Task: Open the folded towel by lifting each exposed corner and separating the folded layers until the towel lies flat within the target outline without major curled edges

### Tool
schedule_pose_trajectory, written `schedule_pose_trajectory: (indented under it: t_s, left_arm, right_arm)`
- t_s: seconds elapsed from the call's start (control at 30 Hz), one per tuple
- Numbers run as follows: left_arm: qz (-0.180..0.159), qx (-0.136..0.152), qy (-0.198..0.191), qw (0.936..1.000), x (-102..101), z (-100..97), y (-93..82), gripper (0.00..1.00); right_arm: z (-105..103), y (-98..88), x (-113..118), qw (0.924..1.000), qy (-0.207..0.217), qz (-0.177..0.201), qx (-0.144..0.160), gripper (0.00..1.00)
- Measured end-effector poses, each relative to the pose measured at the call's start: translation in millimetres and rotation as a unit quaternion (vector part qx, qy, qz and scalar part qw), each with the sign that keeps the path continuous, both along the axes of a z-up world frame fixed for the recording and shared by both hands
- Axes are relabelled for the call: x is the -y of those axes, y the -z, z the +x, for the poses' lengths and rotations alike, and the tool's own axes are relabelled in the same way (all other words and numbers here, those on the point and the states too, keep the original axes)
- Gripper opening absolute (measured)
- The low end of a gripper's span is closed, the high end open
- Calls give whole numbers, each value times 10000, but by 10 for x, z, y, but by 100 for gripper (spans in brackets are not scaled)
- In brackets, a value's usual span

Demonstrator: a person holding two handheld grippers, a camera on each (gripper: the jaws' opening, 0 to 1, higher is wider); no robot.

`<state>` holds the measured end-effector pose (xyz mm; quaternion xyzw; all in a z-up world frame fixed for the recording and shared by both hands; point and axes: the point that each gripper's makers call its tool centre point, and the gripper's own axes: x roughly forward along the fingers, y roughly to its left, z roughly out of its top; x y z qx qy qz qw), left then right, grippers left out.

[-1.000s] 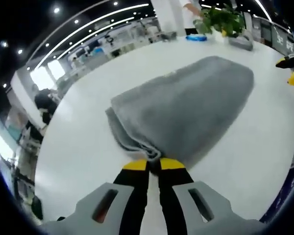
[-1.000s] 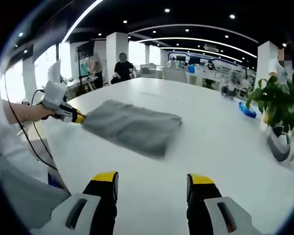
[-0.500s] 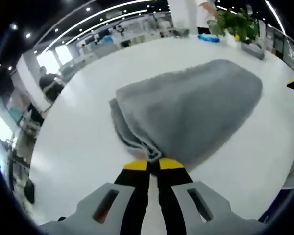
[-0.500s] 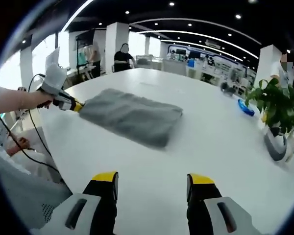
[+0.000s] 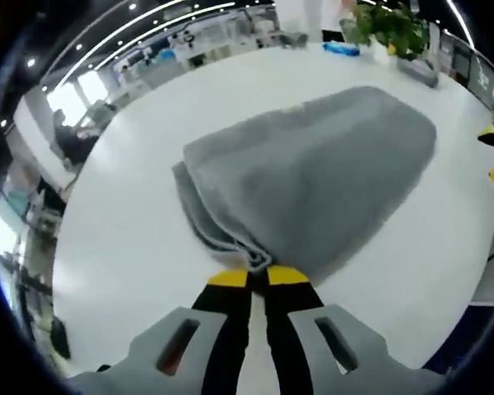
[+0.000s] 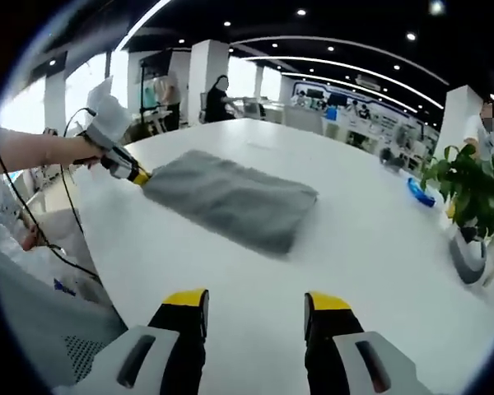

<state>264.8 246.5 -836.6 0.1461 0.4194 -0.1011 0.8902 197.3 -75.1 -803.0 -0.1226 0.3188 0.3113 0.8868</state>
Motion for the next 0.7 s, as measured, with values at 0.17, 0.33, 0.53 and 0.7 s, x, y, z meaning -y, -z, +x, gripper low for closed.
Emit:
schedule_pose_trajectory:
  t_s: [0.17,0.33,0.53,0.7]
  left_arm:
    - [-136,-60,316,9994,-3,6,16,4]
    - [-453,96,553,9974,-16,9,21,4]
    - [-962,317,555,9933,-40,5,15,4]
    - [-939,360,750,9921,-21,13,16,4]
  right_arm:
    - [124,-145,33,9990,386,-209,112,44]
    - [354,-271,-8,9974,492,-437,284,39]
    - [551,-403,-137,9955,603,-614,392,32]
    - [705,-301,-331,9967,561,-588,66,9]
